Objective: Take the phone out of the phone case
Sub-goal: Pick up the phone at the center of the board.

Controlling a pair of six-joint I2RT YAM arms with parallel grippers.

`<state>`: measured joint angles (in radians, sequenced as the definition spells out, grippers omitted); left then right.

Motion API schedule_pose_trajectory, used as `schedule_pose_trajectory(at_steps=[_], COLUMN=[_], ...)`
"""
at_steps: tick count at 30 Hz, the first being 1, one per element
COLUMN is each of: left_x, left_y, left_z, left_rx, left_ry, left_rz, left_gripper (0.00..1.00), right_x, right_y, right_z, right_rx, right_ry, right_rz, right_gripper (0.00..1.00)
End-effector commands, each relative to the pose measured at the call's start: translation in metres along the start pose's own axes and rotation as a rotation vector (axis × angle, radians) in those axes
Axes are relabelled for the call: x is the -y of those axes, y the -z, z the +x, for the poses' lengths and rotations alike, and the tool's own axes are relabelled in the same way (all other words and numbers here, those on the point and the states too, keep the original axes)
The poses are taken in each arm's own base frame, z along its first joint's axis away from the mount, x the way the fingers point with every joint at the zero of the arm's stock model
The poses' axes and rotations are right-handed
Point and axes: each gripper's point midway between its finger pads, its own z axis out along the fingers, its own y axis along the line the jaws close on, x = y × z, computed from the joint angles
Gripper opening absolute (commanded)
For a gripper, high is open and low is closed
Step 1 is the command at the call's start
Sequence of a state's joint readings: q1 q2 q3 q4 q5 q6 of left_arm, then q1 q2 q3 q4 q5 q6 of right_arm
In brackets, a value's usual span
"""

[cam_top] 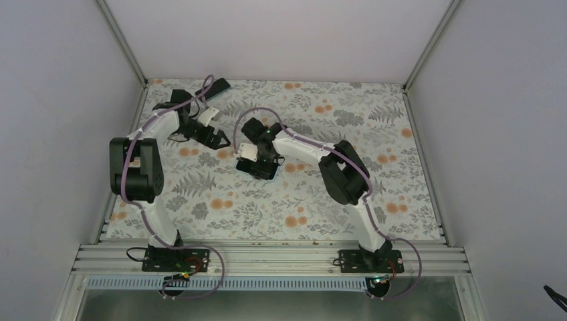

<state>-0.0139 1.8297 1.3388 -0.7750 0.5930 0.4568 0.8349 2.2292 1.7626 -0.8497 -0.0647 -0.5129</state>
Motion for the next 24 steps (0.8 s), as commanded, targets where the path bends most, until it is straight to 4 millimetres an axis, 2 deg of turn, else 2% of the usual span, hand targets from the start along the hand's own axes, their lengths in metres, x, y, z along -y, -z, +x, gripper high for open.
schedule_pose_trajectory(at_steps=[1,3,5,9,12,16,18,24], left_x=[0.024,0.025,0.027,0.032,0.035,0.043,0.047,0.055], left_y=[-0.010,-0.015,-0.022,-0.033,-0.029,-0.031,-0.033,-0.029], left_z=[-0.009,-0.015,-0.022,-0.038,-0.060,-0.066,-0.064,-0.064], left_rx=[-0.005,-0.012,-0.020,-0.019,0.004,-0.009,-0.021,-0.026], left_ry=[0.081,0.100,0.118,0.180,0.197,0.214,0.221,0.228], left_rz=[0.235,0.277,0.310,0.418,0.490,0.551,0.575,0.646], left_gripper=[1.00,1.00,1.00,1.00,1.00,0.99,0.95,0.69], right_x=[0.026,0.032,0.036,0.044,0.051,0.068,0.075,0.095], right_y=[0.071,0.084,0.089,0.091,0.088,0.089,0.090,0.078], right_z=[-0.022,-0.027,-0.029,-0.035,-0.042,-0.049,-0.051,-0.051], right_rx=[0.108,0.137,0.143,0.157,0.166,0.191,0.206,0.206], right_ry=[-0.008,-0.014,-0.016,-0.025,-0.025,-0.045,-0.052,-0.073], right_rz=[0.114,0.134,0.149,0.156,0.167,0.204,0.211,0.243], right_gripper=[0.30,0.30,0.31,0.34,0.34,0.34,0.34,0.34])
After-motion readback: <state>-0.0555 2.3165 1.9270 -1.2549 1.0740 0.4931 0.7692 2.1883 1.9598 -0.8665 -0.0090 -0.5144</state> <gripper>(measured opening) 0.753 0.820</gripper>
